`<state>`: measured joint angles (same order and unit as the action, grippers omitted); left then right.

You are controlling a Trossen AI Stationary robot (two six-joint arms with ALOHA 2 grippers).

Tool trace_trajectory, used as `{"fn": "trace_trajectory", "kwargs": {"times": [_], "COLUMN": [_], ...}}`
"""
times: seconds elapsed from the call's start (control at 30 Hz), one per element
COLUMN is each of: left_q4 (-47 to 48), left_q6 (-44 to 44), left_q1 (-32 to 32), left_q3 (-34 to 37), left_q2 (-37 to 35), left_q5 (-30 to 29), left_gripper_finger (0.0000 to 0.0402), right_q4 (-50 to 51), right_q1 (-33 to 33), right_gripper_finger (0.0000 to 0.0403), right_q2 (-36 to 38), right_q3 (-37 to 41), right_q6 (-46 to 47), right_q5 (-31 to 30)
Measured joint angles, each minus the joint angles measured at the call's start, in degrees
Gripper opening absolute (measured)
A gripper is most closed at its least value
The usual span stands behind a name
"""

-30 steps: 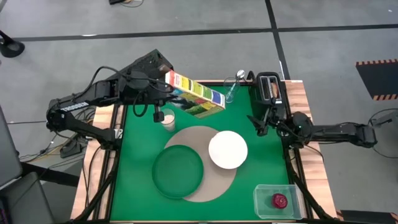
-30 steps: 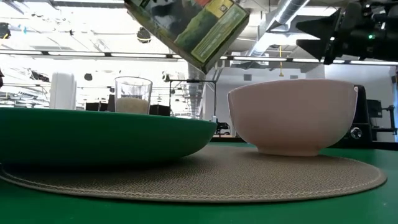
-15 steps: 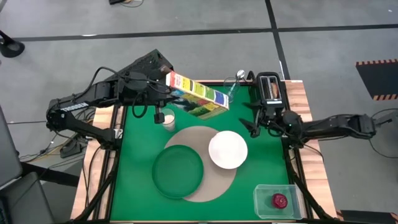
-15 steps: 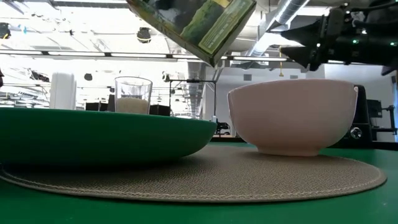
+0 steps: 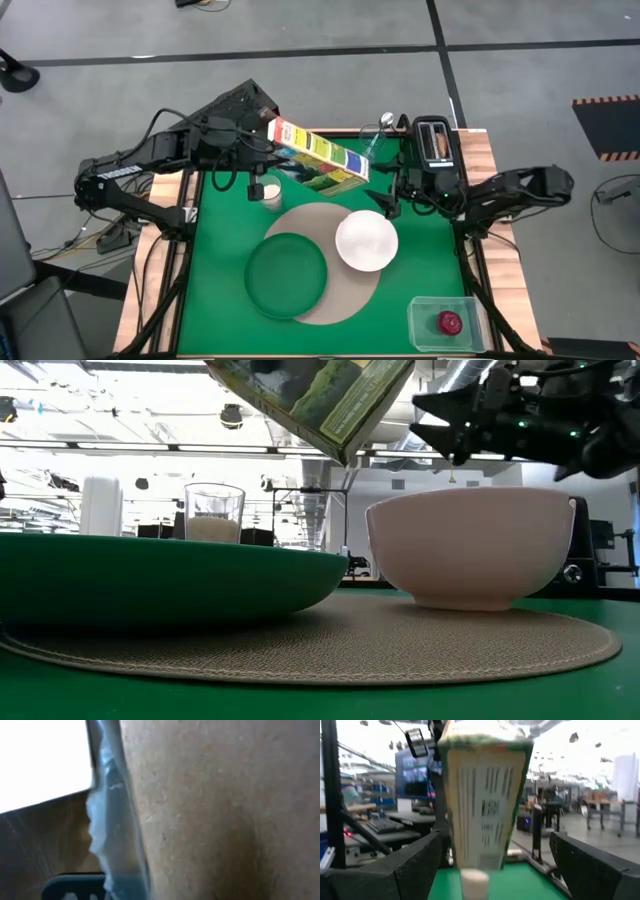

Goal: Arrange a breakfast setting
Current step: Pour the cereal from the green cereal box into the white bowl

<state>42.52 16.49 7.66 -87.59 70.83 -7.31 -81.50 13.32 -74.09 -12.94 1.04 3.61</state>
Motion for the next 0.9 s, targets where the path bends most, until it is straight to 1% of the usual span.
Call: {"fn": "trace_trajectory", "kwargs": {"times": [0.07,0.13,0.3,0.37,0.6,0.9], "left_q4": [0.0,0.0,0.0,0.2,0.2,0.2], "left_q6": [0.1,0.2,0.2,0.2,0.2,0.2], "left_q1": [-0.2,-0.4,-0.6,-0.6,-0.6,-0.6], "left_q3": [0.0,0.0,0.0,0.0,0.0,0.0], "left_q2": [0.0,0.0,0.0,0.0,-0.1,0.0], "left_q5": [0.1,0.1,0.3,0.4,0.5,-0.3], "left_gripper_finger": [0.0,0.0,0.0,0.0,0.0,0.0], "right_q4": [-3.7,-5.0,-4.7,-4.4,-4.0,-4.1], "right_q1": [0.2,0.6,0.3,-0.4,-1.6,-2.1], "right_gripper_finger": [0.0376,0.0371,0.0367,0.0367,0.0367,0.0367], "right_q2": [-2.9,-5.2,-10.1,-11.6,-12.2,-12.1], "right_q3": [-0.6,-1.5,-5.9,-7.4,-8.3,-8.3], "right_q6": [0.0,0.5,1.0,0.5,0.0,0.0], "right_q5": [0.8,1.1,1.2,2.3,3.4,7.2]}}
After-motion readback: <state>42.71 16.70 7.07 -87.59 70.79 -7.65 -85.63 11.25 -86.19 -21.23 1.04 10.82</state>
